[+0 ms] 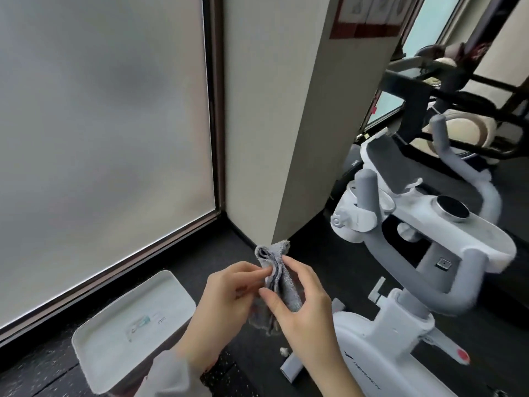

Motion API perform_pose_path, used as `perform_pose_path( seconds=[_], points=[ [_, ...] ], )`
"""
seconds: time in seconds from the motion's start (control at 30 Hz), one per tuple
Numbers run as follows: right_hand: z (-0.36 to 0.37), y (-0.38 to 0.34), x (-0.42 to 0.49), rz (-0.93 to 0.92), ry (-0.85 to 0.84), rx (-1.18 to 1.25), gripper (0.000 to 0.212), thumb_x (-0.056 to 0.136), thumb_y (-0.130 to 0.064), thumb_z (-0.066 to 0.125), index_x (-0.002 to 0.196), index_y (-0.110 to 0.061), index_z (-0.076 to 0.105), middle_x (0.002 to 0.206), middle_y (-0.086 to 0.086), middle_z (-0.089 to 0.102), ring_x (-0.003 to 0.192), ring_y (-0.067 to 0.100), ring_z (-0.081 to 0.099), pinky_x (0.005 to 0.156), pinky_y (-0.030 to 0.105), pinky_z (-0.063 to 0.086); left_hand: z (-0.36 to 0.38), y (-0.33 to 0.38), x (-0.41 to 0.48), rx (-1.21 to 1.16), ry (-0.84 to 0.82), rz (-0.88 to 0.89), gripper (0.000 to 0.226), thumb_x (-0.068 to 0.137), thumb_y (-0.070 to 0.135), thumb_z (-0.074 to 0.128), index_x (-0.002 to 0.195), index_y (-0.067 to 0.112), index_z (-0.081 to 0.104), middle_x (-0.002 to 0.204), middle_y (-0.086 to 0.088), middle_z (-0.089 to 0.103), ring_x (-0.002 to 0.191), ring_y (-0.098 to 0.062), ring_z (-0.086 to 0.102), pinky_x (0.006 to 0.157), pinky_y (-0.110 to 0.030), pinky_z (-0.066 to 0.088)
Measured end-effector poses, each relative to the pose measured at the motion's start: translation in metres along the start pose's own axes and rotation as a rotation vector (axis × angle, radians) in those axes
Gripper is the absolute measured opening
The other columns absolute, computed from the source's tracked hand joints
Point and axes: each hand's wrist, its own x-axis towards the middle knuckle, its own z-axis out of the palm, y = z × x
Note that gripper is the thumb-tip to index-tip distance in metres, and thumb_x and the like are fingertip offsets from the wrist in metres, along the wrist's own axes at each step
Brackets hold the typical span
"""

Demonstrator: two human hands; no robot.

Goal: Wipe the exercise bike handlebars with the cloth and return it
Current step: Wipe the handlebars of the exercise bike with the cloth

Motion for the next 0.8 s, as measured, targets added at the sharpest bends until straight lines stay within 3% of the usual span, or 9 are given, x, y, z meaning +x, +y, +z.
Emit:
perform_pose_path(
  seconds=[0.07, 0.13, 0.23, 0.33, 0.4, 0.5, 0.6, 0.67, 0.8],
  points=[
    [-0.028, 0.000, -0.006, -0.004, 0.034, 0.048, 0.047, 0.075, -0.019, 0.079, 0.114, -0.033, 0.057, 0.114, -0.019, 0.062, 0.110, -0.008, 0.055, 0.091, 0.006, 0.042, 0.016, 0.020, -0.001, 0.015, -0.005, 0.100, 0.042, 0.079, -0.012, 0.062, 0.098, 0.023, 0.075, 0.089, 0.014, 0.069, 0.074, -0.003, 0.067, 0.060, -0.011, 0.050],
    [-0.056, 0.002, -0.011, 0.012, 0.040, 0.122, 0.040, 0.079, -0.016, 0.074, 0.111, -0.035, 0.061, 0.110, -0.016, 0.068, 0.109, 0.000, 0.060, 0.092, 0.017, 0.048, 0.034, 0.039, -0.001, -0.008, -0.023, 0.170, 0.031, 0.079, -0.004, 0.069, 0.096, 0.020, 0.076, 0.088, 0.008, 0.069, 0.072, -0.010, 0.068, 0.061, -0.020, 0.055],
    [-0.099, 0.008, -0.016, 0.059, 0.022, 0.241, 0.039, 0.083, -0.011, 0.066, 0.107, -0.042, 0.063, 0.108, -0.016, 0.071, 0.106, 0.006, 0.064, 0.091, 0.025, 0.052, 0.060, 0.060, 0.002, -0.075, -0.011, 0.159, 0.013, 0.075, 0.016, 0.075, 0.087, 0.021, 0.077, 0.088, 0.003, 0.070, 0.072, -0.014, 0.066, 0.062, -0.030, 0.056],
    [-0.136, 0.014, -0.021, 0.074, -0.024, 0.268, 0.040, 0.082, -0.012, 0.061, 0.107, -0.044, 0.064, 0.110, -0.014, 0.071, 0.107, 0.006, 0.064, 0.093, 0.027, 0.052, 0.086, 0.072, 0.012, -0.179, 0.094, 0.021, 0.023, 0.064, 0.043, 0.072, 0.083, 0.030, 0.069, 0.084, 0.003, 0.068, 0.070, -0.007, 0.063, 0.061, -0.014, 0.050],
    [-0.156, 0.019, -0.023, 0.080, -0.054, 0.290, 0.039, 0.080, -0.015, 0.058, 0.110, -0.039, 0.064, 0.112, -0.010, 0.071, 0.110, 0.009, 0.063, 0.096, 0.032, 0.050, 0.103, 0.080, 0.019, -0.235, -0.018, -0.098, 0.032, 0.061, 0.049, 0.070, 0.091, 0.038, 0.066, 0.090, 0.009, 0.070, 0.080, -0.004, 0.066, 0.070, -0.016, 0.054],
    [-0.180, 0.027, -0.026, 0.091, -0.091, 0.337, 0.041, 0.078, -0.009, 0.054, 0.109, -0.034, 0.065, 0.111, -0.004, 0.071, 0.108, 0.014, 0.064, 0.095, 0.036, 0.051, 0.124, 0.090, 0.023, -0.482, -0.198, -0.160, 0.029, 0.063, 0.043, 0.073, 0.085, 0.024, 0.074, 0.082, 0.006, 0.074, 0.077, -0.004, 0.066, 0.068, -0.015, 0.054],
    [-0.194, 0.032, -0.024, 0.090, -0.149, 0.380, 0.048, 0.076, -0.006, 0.052, 0.112, -0.037, 0.062, 0.114, -0.004, 0.069, 0.109, 0.012, 0.063, 0.090, 0.028, 0.052, 0.136, 0.099, 0.028, -0.651, -0.172, -0.153, 0.021, 0.059, 0.029, 0.077, 0.075, 0.016, 0.073, 0.068, 0.005, 0.070, 0.063, -0.005, 0.063, 0.057, -0.012, 0.052],
    [-0.195, 0.033, -0.018, 0.095, -0.187, 0.391, 0.043, 0.080, -0.017, 0.060, 0.116, -0.041, 0.059, 0.118, -0.007, 0.068, 0.112, 0.009, 0.063, 0.090, 0.023, 0.050, 0.143, 0.102, 0.035, -0.662, -0.131, -0.147, 0.019, 0.057, 0.026, 0.078, 0.073, 0.017, 0.073, 0.067, 0.004, 0.069, 0.062, -0.006, 0.063, 0.057, -0.012, 0.052],
    [-0.192, 0.034, 0.003, 0.082, -0.038, 0.320, 0.037, 0.077, -0.041, 0.073, 0.112, -0.039, 0.063, 0.110, -0.008, 0.073, 0.105, 0.010, 0.067, 0.092, 0.037, 0.053, 0.153, 0.111, 0.051, -0.629, -0.133, -0.109, 0.018, 0.061, 0.024, 0.077, 0.075, 0.015, 0.071, 0.072, -0.001, 0.070, 0.067, -0.010, 0.063, 0.060, -0.014, 0.052]
  ],
)
